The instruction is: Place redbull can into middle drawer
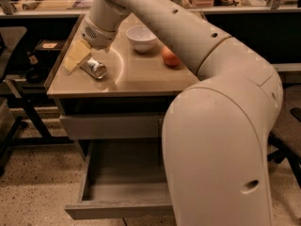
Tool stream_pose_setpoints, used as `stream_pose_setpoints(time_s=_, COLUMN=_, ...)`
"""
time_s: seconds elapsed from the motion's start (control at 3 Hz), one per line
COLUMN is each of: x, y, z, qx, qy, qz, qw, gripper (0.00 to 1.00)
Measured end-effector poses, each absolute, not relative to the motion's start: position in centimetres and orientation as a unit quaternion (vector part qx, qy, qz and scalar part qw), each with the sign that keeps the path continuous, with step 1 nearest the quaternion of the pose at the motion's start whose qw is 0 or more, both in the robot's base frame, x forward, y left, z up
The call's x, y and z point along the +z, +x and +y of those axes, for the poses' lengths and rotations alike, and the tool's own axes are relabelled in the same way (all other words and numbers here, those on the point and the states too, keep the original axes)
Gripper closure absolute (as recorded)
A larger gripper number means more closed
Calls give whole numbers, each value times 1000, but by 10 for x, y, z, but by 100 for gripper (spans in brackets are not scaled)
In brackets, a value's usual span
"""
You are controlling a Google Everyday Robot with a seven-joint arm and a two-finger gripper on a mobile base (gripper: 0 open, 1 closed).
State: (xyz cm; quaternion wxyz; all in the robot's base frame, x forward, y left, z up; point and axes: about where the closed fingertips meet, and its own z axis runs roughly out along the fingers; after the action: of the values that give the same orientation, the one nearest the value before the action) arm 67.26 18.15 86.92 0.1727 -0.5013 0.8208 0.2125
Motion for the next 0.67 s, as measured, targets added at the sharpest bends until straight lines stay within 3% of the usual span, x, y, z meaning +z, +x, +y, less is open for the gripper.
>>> stream_pose_setpoints(time_s=0.67, x=848, y=703, z=194, qx=217, qy=-482, qz=834, qw=156, gripper=0)
